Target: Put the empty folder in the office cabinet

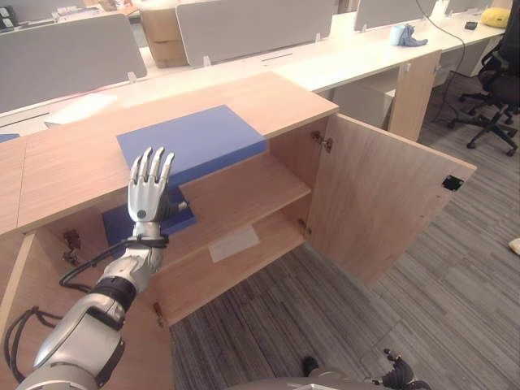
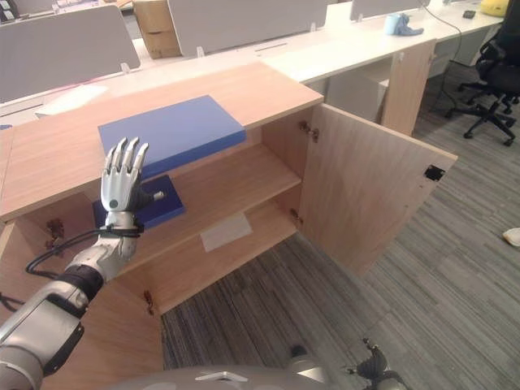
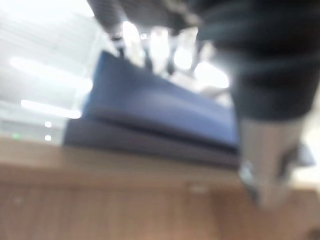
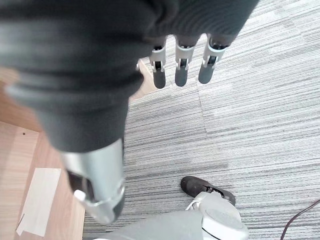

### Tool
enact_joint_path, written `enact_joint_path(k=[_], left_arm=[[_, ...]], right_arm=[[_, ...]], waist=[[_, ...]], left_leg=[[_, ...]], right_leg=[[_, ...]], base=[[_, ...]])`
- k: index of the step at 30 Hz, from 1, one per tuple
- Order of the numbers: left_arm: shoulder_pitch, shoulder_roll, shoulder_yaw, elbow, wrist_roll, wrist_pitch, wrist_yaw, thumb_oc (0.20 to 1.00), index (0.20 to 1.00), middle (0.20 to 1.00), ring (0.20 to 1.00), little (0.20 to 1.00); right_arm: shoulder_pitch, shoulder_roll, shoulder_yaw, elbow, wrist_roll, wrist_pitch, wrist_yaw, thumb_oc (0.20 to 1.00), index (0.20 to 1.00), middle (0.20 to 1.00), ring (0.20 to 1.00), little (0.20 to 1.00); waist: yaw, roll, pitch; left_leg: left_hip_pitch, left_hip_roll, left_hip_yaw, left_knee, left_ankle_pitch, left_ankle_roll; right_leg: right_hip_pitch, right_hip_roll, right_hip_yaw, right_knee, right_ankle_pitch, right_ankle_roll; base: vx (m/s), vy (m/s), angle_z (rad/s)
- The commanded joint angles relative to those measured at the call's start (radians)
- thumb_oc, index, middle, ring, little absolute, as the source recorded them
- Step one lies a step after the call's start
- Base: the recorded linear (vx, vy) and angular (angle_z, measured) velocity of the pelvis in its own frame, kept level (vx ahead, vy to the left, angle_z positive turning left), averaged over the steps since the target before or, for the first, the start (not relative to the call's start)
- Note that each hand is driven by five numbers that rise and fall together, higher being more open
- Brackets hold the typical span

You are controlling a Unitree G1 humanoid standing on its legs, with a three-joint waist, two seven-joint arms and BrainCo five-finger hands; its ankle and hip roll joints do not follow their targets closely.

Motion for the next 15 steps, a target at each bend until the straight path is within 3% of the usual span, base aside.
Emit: enact_joint_path(k=[1, 10, 11, 13, 14, 15], left_arm=[[-0.158, 0.044, -0.019, 0.074, -0.043, 0.033, 0.031, 1.0, 1.0, 1.0, 1.0, 1.0], [-0.225, 0.069, -0.028, 0.126, -0.087, 0.046, -0.024, 1.0, 1.0, 1.0, 1.0, 1.0], [-0.25, 0.078, -0.037, 0.139, -0.097, 0.05, -0.061, 0.918, 0.918, 0.918, 0.918, 0.918], [-0.25, 0.078, -0.037, 0.139, -0.097, 0.05, -0.061, 0.918, 0.918, 0.918, 0.918, 0.918], [-0.259, 0.078, -0.041, 0.153, -0.12, 0.061, -0.082, 0.266, 0.266, 0.266, 0.266, 0.266], [-0.259, 0.078, -0.041, 0.153, -0.12, 0.061, -0.082, 0.266, 0.266, 0.266, 0.266, 0.266]], right_arm=[[-0.085, -0.058, 0.006, -0.026, -0.006, -0.04, -0.028, 1.0, 1.0, 1.0, 1.0, 1.0], [-0.078, -0.071, 0.004, -0.033, 0.008, -0.061, -0.023, 1.0, 1.0, 1.0, 1.0, 1.0], [-0.078, -0.075, 0.002, -0.036, 0.007, -0.069, -0.017, 1.0, 1.0, 1.0, 1.0, 1.0], [-0.078, -0.075, 0.002, -0.036, 0.007, -0.069, -0.017, 1.0, 1.0, 1.0, 1.0, 1.0], [-0.075, -0.074, 0.004, -0.043, 0.008, -0.069, -0.023, 1.0, 1.0, 1.0, 1.0, 1.0], [-0.075, -0.074, 0.004, -0.043, 0.008, -0.069, -0.023, 1.0, 1.0, 1.0, 1.0, 1.0]], waist=[[-0.012, 0.034, 0.063], [-0.028, 0.022, 0.075], [-0.031, 0.019, 0.078], [-0.031, 0.019, 0.078], [-0.034, 0.017, 0.08], [-0.034, 0.017, 0.08]], left_leg=[[0.034, -0.001, -0.044, 0.001, -0.147, 0.04], [0.017, 0.004, -0.03, 0.003, -0.142, 0.038], [0.013, 0.005, -0.027, 0.004, -0.139, 0.036], [0.013, 0.005, -0.027, 0.004, -0.139, 0.036], [0.012, 0.006, -0.025, 0.004, -0.138, 0.036], [0.012, 0.006, -0.025, 0.004, -0.138, 0.036]], right_leg=[[0.02, 0.014, 0.015, 0.004, -0.103, 0.029], [-0.006, 0.019, 0.034, 0.004, -0.094, 0.032], [-0.011, 0.019, 0.035, 0.004, -0.092, 0.032], [-0.011, 0.019, 0.035, 0.004, -0.092, 0.032], [-0.014, 0.019, 0.036, 0.004, -0.09, 0.033], [-0.014, 0.019, 0.036, 0.004, -0.09, 0.033]], base=[[0.0, 0.0, 0.0], [0.01, 0.021, -0.08], [0.0, 0.014, -0.06], [0.0, 0.007, -0.03], [0.0, 0.0, 0.0], [0.0, 0.016, -0.04]])
